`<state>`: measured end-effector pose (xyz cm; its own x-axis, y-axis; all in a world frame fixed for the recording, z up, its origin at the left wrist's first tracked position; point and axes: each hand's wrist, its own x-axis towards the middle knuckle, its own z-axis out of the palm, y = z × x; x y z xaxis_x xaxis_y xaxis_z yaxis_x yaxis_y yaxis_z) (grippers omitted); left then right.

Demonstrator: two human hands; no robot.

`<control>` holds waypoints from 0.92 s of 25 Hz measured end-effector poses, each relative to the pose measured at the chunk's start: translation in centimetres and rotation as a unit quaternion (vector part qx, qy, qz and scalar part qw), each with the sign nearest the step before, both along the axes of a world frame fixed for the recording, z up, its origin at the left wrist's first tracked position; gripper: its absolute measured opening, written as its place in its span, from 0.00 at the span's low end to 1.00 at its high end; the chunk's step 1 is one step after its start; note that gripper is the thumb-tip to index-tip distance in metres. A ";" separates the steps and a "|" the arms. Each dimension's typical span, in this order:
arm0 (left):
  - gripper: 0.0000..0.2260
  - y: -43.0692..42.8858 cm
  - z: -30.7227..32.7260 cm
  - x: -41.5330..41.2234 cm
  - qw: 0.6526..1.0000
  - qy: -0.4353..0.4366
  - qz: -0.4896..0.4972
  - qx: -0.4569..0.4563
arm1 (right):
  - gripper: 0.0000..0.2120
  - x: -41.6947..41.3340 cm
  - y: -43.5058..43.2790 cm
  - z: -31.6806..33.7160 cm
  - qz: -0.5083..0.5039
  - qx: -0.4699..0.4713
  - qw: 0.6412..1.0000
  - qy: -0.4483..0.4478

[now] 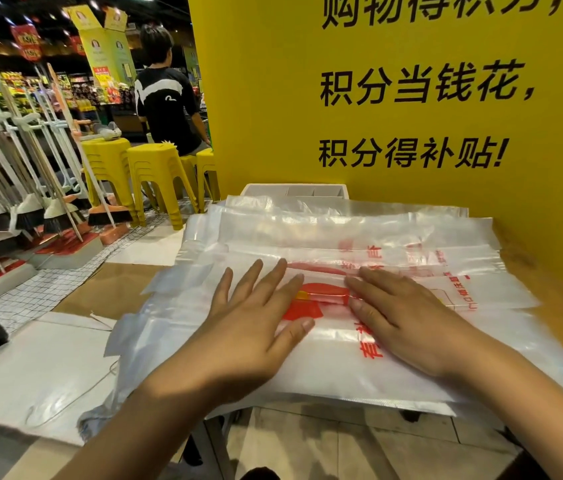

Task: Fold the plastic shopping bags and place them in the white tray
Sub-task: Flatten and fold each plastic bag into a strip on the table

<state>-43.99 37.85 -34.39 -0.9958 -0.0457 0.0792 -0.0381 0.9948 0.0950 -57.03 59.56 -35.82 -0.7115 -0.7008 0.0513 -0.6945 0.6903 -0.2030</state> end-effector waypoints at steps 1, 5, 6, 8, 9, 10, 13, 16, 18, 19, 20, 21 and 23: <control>0.33 0.4 -0.1 0.6 1.000 -0.007 -0.011 0.012 | 0.30 -0.1 0.0 -0.1 -0.005 -0.001 1.000 0.003; 0.47 1.9 -0.8 2.4 0.990 -0.014 -0.143 -0.013 | 0.32 -0.8 -0.1 -0.1 -0.024 -0.016 0.999 0.017; 0.49 2.2 -1.6 2.5 0.985 -0.008 -0.166 -0.035 | 0.32 -0.8 -0.1 -0.1 -0.026 -0.019 0.999 0.019; 0.53 2.5 -3.8 2.2 0.979 0.034 -0.168 -0.112 | 0.31 -0.7 -0.2 0.0 -0.026 -0.030 0.999 0.028; 0.53 2.6 -4.6 2.0 0.978 0.042 -0.150 -0.137 | 0.29 -0.6 -0.1 0.1 -0.025 -0.039 0.998 0.036; 0.53 2.5 -5.1 1.8 0.979 0.058 -0.131 -0.144 | 0.28 -0.5 -0.1 0.3 -0.025 -0.048 0.998 0.044; 0.52 1.5 -5.4 0.8 0.976 0.110 -0.130 -0.133 | 0.25 -0.2 0.3 0.7 -0.033 -0.070 0.995 0.058; 0.50 1.3 -4.4 0.3 0.974 0.143 -0.126 -0.123 | 0.19 -0.1 0.6 1.1 -0.014 -0.088 0.994 0.065; 0.47 1.1 -3.9 -0.1 0.973 0.156 -0.124 -0.120 | 0.18 0.0 0.4 1.5 -0.005 -0.085 0.994 0.065; 0.45 0.9 -3.5 -0.3 0.971 0.166 -0.121 -0.126 | 0.18 0.0 0.3 1.7 -0.007 -0.080 0.995 0.064; 0.41 0.7 -3.2 -0.5 0.968 0.177 -0.119 -0.128 | 0.18 0.1 0.1 1.8 -0.010 -0.076 0.995 0.065; 0.37 0.3 -3.1 -0.8 0.967 0.188 -0.122 -0.124 | 0.19 0.3 0.0 1.9 -0.013 -0.074 0.995 0.069; 0.32 -0.3 -3.3 -0.9 0.961 0.206 -0.140 -0.124 | 0.20 0.9 0.1 1.8 -0.018 -0.066 0.994 0.080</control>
<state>-44.91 37.51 -37.66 -0.8481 0.2909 0.4428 0.2249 0.9544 -0.1963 -56.11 59.63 -34.01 -0.7108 -0.6550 0.2563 -0.7010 0.6894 -0.1824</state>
